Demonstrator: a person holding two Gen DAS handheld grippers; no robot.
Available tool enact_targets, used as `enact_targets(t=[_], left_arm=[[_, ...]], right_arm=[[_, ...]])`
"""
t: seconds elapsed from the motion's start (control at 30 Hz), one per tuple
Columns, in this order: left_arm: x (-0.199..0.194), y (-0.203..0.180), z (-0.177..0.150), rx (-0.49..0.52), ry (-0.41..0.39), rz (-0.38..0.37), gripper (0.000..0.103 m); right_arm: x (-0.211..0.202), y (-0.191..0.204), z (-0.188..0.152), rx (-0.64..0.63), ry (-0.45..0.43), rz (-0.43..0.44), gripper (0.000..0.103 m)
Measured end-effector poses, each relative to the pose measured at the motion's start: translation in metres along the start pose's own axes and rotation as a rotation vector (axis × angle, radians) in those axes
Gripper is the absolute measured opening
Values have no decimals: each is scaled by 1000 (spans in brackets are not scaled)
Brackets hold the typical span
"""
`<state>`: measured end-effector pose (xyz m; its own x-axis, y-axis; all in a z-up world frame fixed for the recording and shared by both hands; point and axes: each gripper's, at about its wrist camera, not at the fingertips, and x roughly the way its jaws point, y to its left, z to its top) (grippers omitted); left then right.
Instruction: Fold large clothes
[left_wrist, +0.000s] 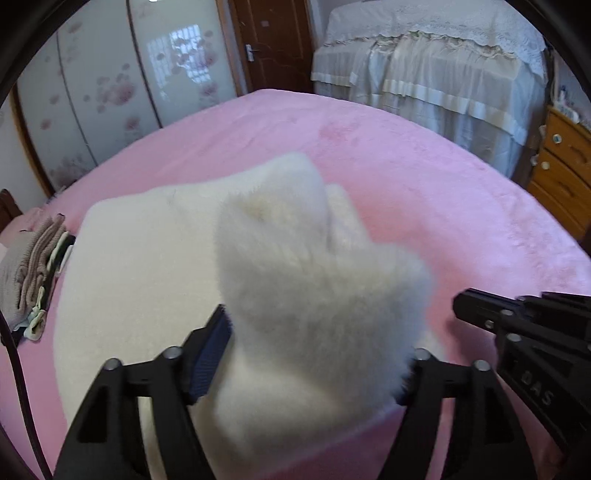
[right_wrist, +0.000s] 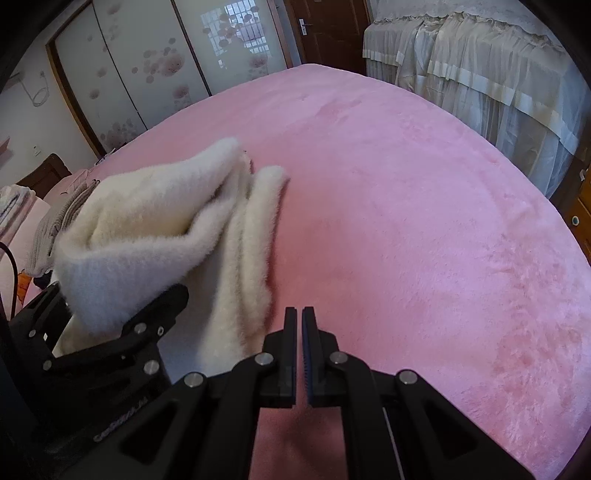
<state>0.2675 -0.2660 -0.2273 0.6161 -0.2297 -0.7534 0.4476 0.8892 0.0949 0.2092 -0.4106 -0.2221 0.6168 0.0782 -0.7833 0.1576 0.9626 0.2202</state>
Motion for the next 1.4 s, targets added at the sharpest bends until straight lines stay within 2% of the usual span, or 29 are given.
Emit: enact_targets(t=[0.1, 0.17, 0.27, 0.37, 0.5, 0.63, 0.8, 0.83, 0.87, 0.9, 0.97, 1.13, 1.27, 1.4], left_arm=[[-30, 9, 7, 36, 33, -103, 77], [-57, 28, 11, 5, 51, -203, 83], [-89, 73, 13, -87, 49, -280, 89], [-101, 127, 11, -203, 54, -236, 91], [-92, 191, -4, -347, 68, -100, 91], [-63, 224, -32, -459, 131, -79, 91], [-28, 222, -52, -457, 195, -82, 91], [-25, 222, -54, -461, 189, -90, 91], [-23, 221, -54, -464, 183, -96, 91], [-20, 221, -52, -463, 181, -100, 91], [-17, 219, -47, -459, 182, -96, 91], [-19, 208, -42, -436, 178, -102, 91], [-7, 189, -54, -409, 208, -124, 83], [4, 185, -66, -470, 208, -156, 83]], right_arm=[[-16, 2, 7, -9, -10, 7, 13], [-26, 4, 12, -9, -18, 14, 37], [-44, 9, 21, -4, -40, 64, 50], [-55, 19, 31, 2, -32, 139, 56], [-54, 37, 42, 22, -14, 221, 66], [-42, 62, 54, -28, 25, 254, 66], [-5, 98, 63, -137, 137, 226, 66], [3, 102, 63, -151, 161, 206, 60], [12, 105, 62, -175, 183, 184, 36], [19, 107, 60, -197, 196, 152, 25], [24, 102, 58, -205, 198, 132, 19], [-9, 68, 46, -162, 77, 132, 16], [18, 46, 18, -114, 132, 101, 16], [33, 37, 5, -59, 110, 98, 17]])
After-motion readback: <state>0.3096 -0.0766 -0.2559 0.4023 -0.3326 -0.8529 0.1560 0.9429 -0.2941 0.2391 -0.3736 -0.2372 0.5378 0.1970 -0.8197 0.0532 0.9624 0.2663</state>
